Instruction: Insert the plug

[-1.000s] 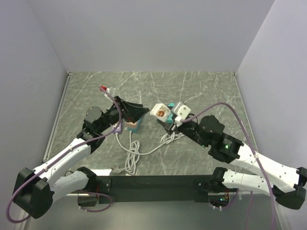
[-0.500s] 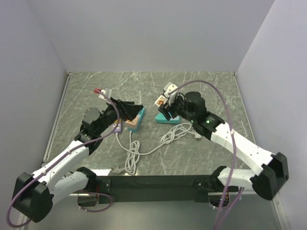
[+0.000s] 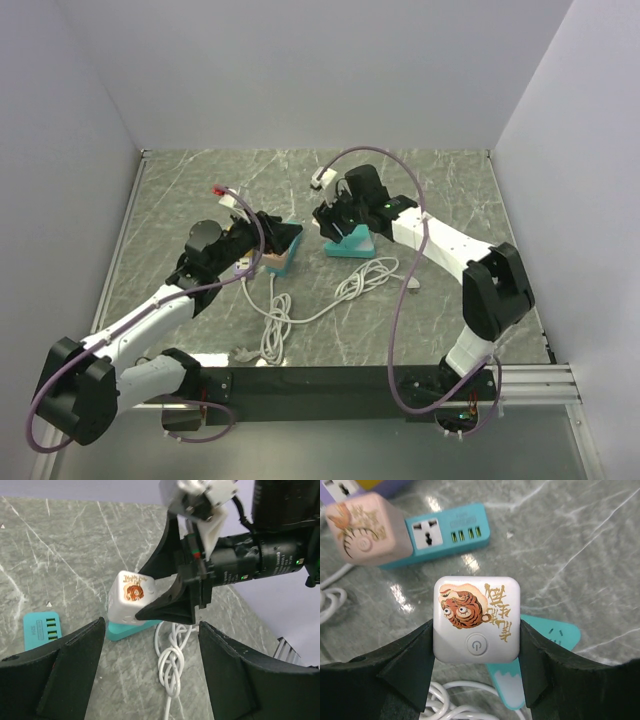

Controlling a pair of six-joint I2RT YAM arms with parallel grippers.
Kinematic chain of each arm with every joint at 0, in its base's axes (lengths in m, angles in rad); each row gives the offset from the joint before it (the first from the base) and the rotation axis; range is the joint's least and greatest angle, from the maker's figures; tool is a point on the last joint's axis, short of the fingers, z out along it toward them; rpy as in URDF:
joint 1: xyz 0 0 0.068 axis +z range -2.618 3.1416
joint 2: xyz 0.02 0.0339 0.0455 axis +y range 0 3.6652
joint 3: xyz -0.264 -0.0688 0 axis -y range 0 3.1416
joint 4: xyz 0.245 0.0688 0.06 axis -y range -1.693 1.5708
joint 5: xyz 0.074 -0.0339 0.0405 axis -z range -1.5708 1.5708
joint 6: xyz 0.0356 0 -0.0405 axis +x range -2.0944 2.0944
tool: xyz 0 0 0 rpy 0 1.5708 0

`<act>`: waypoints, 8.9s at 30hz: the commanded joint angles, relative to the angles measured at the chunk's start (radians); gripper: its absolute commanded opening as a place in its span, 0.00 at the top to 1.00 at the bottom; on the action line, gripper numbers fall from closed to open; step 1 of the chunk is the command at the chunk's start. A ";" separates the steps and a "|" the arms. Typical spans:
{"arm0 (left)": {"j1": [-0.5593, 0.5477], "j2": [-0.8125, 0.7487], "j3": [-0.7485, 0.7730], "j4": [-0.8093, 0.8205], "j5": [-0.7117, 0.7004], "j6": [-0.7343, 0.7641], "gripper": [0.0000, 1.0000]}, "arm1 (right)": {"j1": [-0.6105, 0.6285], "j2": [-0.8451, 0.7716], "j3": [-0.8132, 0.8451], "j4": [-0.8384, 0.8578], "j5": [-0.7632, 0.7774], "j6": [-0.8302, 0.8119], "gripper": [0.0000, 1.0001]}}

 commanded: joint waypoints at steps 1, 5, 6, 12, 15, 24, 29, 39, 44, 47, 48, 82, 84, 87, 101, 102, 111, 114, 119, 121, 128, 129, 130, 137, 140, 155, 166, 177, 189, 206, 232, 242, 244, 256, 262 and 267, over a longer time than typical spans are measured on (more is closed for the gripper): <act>0.003 0.023 0.014 0.047 0.014 0.039 0.19 | -0.012 0.004 0.055 -0.029 -0.021 -0.016 1.00; 0.003 0.049 0.025 0.043 0.015 0.050 0.20 | -0.015 0.036 0.085 -0.078 0.013 -0.013 1.00; 0.003 0.053 0.025 0.043 0.015 0.051 0.20 | -0.017 0.037 0.089 -0.089 0.019 -0.016 1.00; 0.003 0.056 0.022 0.040 0.006 0.059 0.20 | -0.015 0.042 0.076 -0.075 0.054 -0.013 1.00; 0.003 0.049 0.016 0.037 0.003 0.059 0.20 | -0.018 0.082 0.104 -0.096 0.063 -0.019 1.00; 0.003 0.032 0.011 0.026 -0.015 0.071 0.20 | -0.023 0.135 0.130 -0.095 0.079 -0.030 1.00; 0.003 0.040 0.011 0.029 -0.017 0.074 0.20 | -0.031 0.137 0.118 -0.083 0.077 -0.027 1.00; 0.003 0.044 0.010 0.035 -0.014 0.079 0.20 | -0.041 0.142 0.115 -0.095 0.073 -0.033 1.00; 0.003 0.050 0.010 0.035 -0.009 0.078 0.20 | -0.041 0.158 0.125 -0.110 0.076 -0.039 1.00; 0.003 0.050 0.010 0.037 -0.012 0.079 0.20 | -0.041 0.171 0.136 -0.129 0.086 -0.040 1.00; 0.003 0.052 0.010 0.037 -0.012 0.081 0.20 | -0.041 0.172 0.136 -0.132 0.088 -0.040 1.00; 0.003 0.024 -0.009 -0.006 -0.021 0.116 0.21 | -0.017 0.248 0.070 -0.175 0.160 -0.011 1.00; 0.003 0.010 -0.013 -0.013 -0.026 0.119 0.21 | -0.018 0.246 0.050 -0.170 0.155 -0.004 1.00; 0.005 0.000 -0.019 -0.016 -0.037 0.124 0.21 | -0.018 0.231 0.009 -0.150 0.143 0.025 1.00; 0.016 -0.010 -0.030 -0.011 -0.035 0.124 0.21 | -0.015 0.137 -0.129 -0.080 0.138 0.128 1.00; 0.016 -0.013 -0.032 -0.011 -0.035 0.124 0.21 | -0.015 0.137 -0.129 -0.081 0.139 0.134 1.00; 0.022 -0.036 -0.041 -0.022 -0.041 0.127 0.21 | -0.017 0.175 -0.120 -0.126 0.151 0.141 1.00; 0.022 -0.034 -0.038 -0.029 -0.040 0.130 0.21 | -0.015 0.165 -0.143 -0.123 0.145 0.148 1.00; 0.023 0.001 -0.019 -0.037 -0.012 0.136 0.22 | -0.006 0.146 -0.186 -0.119 0.145 0.168 1.00; 0.025 0.001 -0.018 -0.043 -0.012 0.139 0.22 | 0.002 0.145 -0.194 -0.119 0.149 0.179 1.00; 0.023 -0.033 -0.027 -0.045 -0.001 0.140 0.22 | 0.008 0.152 -0.207 -0.130 0.155 0.196 1.00; 0.023 -0.033 -0.027 -0.046 0.002 0.140 0.22 | 0.011 0.169 -0.204 -0.135 0.163 0.196 1.00; 0.023 -0.033 -0.026 -0.048 0.003 0.140 0.22 | 0.009 0.177 -0.198 -0.138 0.171 0.196 1.00; 0.022 -0.037 -0.030 -0.043 0.009 0.142 0.22 | 0.011 0.214 -0.163 -0.164 0.175 0.196 1.00; 0.023 -0.033 -0.029 -0.046 0.006 0.143 0.22 | 0.011 0.225 -0.167 -0.172 0.175 0.199 1.00; 0.023 -0.025 -0.027 -0.043 0.015 0.137 0.22 | 0.026 0.215 -0.192 -0.162 0.157 0.277 1.00; 0.006 0.154 0.023 0.020 -0.072 0.090 0.28 | 0.074 0.231 -0.155 -0.159 0.192 0.332 1.00; -0.024 0.449 0.148 0.116 -0.152 0.062 0.34 | 0.080 0.203 -0.171 -0.139 0.178 0.332 1.00; -0.089 0.671 0.292 0.170 -0.149 0.054 0.38 | 0.080 0.180 -0.189 -0.127 0.185 0.329 1.00; -0.098 0.761 0.246 0.274 -0.090 0.030 0.61 | 0.117 0.220 -0.140 -0.141 0.186 0.407 1.00; -0.187 0.874 0.132 0.406 -0.101 0.012 0.70 | 0.167 0.275 -0.256 -0.003 0.178 0.552 1.00; -0.219 0.957 0.090 0.464 -0.127 -0.007 0.71 | 0.173 0.323 -0.246 0.009 0.169 0.566 1.00; -0.230 0.954 0.088 0.455 -0.146 0.001 0.71 | 0.177 0.333 -0.243 0.009 0.169 0.566 1.00; -0.285 1.027 0.079 0.472 -0.182 -0.007 0.72 | 0.216 0.355 -0.321 0.077 0.172 0.616 1.00; -0.297 1.008 0.079 0.460 -0.195 0.002 0.73 | 0.227 0.353 -0.361 0.105 0.168 0.635 1.00; -0.297 0.911 0.093 0.370 -0.241 0.028 0.67 | 0.227 0.275 -0.370 0.109 0.198 0.633 1.00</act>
